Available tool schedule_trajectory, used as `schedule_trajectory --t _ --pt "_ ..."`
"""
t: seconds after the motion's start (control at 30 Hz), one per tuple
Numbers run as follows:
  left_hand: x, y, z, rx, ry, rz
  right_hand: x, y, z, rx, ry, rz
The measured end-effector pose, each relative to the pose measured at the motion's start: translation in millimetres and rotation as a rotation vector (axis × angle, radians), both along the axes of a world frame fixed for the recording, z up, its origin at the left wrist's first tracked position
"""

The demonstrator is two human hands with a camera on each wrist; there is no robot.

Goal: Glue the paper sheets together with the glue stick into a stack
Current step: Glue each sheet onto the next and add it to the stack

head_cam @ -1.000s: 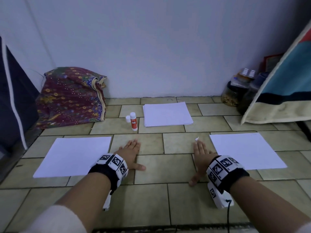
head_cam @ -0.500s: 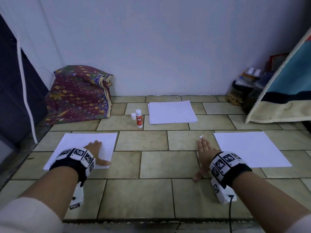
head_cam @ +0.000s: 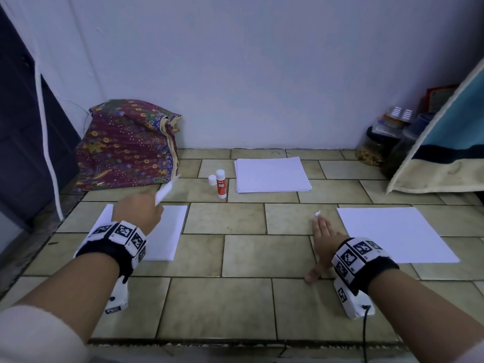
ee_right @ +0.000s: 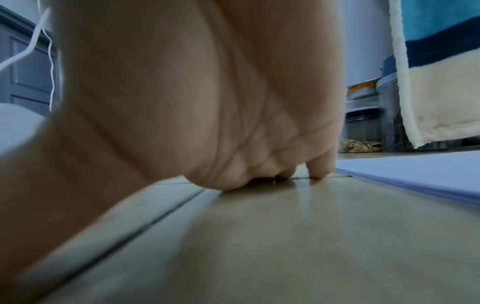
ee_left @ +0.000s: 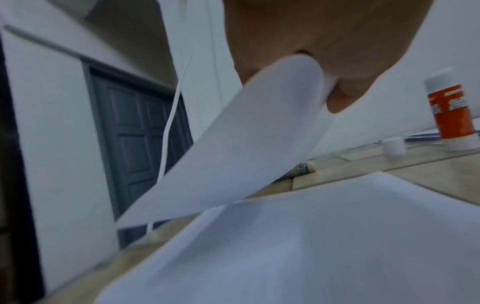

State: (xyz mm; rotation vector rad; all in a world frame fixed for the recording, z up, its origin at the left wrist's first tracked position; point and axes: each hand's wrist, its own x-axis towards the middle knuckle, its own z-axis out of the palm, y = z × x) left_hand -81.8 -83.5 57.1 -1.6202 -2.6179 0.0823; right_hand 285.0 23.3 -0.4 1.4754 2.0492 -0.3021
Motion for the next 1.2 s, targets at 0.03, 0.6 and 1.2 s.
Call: schedule_trajectory --t 0.03,0.6,1.2 --pt "8 2 9 0.038 0.036 -0.002 0 0 -1 0.001 0.004 0.002" --pt "183 51 -41 -0.470 -0.248 -0.220 6 6 1 -0.013 0.079 -0.004" --pt "125 59 -58 -0.547 -0.358 -0.227 -86 64 59 0.167 0.814 -0.003"
